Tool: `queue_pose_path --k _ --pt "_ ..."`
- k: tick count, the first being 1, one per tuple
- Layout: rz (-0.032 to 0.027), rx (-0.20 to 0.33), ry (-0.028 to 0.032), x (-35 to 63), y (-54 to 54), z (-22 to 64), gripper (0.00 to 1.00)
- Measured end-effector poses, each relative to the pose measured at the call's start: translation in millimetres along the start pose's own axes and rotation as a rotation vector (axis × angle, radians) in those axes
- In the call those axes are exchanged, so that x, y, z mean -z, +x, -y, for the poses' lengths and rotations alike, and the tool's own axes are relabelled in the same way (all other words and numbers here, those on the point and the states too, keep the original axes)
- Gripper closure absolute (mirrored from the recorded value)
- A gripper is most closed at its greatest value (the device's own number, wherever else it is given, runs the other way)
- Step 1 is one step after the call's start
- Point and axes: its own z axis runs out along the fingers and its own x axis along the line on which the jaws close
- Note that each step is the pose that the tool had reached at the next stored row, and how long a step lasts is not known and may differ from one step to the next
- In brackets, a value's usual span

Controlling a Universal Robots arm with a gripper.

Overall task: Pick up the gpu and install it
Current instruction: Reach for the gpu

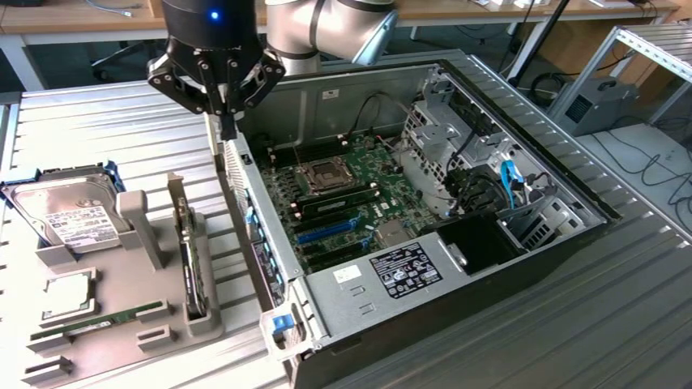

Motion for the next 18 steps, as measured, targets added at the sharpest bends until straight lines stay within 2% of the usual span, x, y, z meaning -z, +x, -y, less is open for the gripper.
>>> queue_pose_path --k 18 --pt "0.0000 0.000 0.0000 -0.7 6.8 0.5 0.89"
